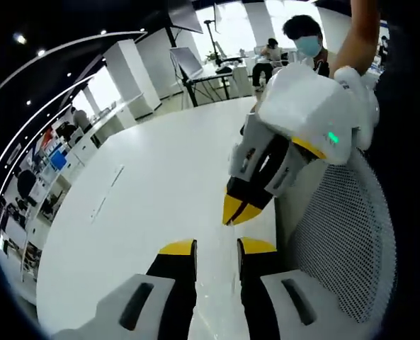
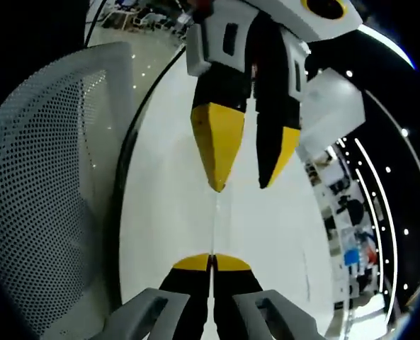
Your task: Open the resealable bag by pulling the two sides of the seal apart until the entire bag opening is separated and visibly accessible.
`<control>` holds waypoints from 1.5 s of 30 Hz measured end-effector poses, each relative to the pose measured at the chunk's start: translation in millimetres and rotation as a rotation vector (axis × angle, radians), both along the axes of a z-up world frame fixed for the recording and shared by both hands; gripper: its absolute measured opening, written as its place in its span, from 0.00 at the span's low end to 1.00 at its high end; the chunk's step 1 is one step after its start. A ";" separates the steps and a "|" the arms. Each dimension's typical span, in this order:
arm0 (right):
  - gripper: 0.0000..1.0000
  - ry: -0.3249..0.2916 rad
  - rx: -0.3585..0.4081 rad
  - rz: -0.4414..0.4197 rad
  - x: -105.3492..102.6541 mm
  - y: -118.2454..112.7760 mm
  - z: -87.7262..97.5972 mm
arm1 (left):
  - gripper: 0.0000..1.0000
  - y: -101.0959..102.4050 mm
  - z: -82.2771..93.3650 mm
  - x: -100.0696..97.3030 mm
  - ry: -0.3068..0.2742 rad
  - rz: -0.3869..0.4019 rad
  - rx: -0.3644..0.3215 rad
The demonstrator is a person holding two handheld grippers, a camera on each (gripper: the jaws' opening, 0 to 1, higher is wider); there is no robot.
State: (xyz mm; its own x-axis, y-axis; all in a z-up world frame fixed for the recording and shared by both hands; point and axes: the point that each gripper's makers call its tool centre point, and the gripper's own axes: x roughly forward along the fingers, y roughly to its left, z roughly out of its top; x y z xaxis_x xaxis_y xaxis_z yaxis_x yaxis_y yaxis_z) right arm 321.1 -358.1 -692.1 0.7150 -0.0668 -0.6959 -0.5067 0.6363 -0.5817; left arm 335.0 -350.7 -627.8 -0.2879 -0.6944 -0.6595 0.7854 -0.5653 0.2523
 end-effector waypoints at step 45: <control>0.00 -0.077 0.059 0.020 14.5 18.1 28.9 | 0.00 -34.4 3.5 29.9 -0.299 0.033 -0.164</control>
